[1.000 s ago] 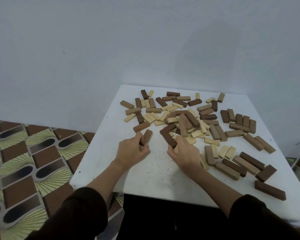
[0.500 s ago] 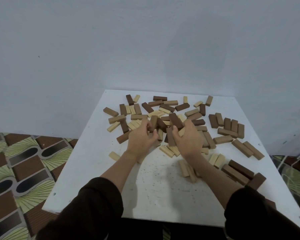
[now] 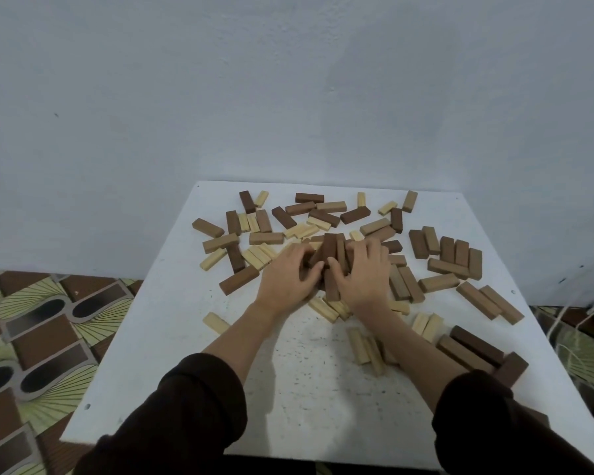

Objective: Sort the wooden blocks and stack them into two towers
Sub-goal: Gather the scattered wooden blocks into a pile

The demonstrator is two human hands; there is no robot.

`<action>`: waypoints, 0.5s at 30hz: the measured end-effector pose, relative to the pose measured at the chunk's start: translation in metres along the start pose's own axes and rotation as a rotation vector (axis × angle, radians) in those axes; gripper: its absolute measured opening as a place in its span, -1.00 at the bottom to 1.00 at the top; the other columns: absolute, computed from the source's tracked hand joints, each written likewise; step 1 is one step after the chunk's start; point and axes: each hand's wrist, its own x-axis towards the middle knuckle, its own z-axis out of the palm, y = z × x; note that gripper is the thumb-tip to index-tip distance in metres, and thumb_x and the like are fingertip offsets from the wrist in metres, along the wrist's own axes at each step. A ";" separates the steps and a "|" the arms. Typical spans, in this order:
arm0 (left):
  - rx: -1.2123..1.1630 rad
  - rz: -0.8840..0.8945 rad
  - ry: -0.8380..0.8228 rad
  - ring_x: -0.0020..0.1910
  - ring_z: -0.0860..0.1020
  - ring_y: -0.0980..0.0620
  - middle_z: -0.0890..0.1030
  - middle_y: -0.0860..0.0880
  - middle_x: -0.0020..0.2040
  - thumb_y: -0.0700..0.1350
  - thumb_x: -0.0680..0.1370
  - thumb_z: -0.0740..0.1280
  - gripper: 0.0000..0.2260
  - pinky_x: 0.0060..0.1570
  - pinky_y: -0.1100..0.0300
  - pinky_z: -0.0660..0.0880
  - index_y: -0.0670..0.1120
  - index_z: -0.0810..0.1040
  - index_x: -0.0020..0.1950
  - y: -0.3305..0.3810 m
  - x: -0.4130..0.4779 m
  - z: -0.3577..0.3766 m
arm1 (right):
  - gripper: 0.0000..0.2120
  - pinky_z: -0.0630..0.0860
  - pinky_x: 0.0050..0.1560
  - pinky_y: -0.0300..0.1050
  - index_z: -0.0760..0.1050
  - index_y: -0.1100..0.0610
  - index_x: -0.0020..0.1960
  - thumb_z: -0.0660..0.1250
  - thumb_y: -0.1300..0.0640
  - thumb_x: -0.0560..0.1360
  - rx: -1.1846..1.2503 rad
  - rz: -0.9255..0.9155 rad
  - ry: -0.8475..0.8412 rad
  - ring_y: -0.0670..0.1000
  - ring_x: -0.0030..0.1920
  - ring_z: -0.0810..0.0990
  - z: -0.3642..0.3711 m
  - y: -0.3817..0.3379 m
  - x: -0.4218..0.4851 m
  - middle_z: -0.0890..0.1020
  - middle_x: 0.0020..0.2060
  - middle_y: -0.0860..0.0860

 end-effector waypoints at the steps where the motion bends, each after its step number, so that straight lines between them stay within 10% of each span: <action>1: 0.003 0.001 0.007 -0.14 0.45 0.12 0.52 0.07 -0.04 0.05 0.56 0.23 -0.76 -0.22 0.29 0.35 -0.06 0.49 0.13 -0.001 -0.001 -0.003 | -0.67 0.36 0.04 0.04 0.46 0.26 0.05 0.36 0.01 0.48 0.003 0.001 -0.006 0.19 0.03 0.41 -0.001 0.000 0.000 0.47 0.03 0.20; 7: -0.014 -0.018 0.111 -0.24 0.40 0.24 0.47 0.07 -0.07 -0.04 0.58 0.26 -0.78 -0.27 0.48 0.33 -0.09 0.51 0.18 -0.021 -0.011 -0.034 | -0.74 0.39 0.07 0.04 0.47 0.24 0.04 0.37 0.09 0.45 0.079 -0.133 0.021 0.16 0.07 0.40 -0.003 -0.015 -0.008 0.46 0.05 0.18; 15: 0.161 -0.169 0.000 0.32 0.33 -0.13 0.41 -0.13 0.33 -0.31 0.43 0.27 -0.54 0.24 0.01 0.36 -0.13 0.43 0.33 -0.086 -0.020 -0.087 | -0.62 0.26 0.32 -0.04 0.33 0.17 0.31 0.24 0.16 0.51 -0.006 -0.373 -0.379 0.08 0.27 0.31 0.021 -0.068 0.000 0.38 0.25 0.11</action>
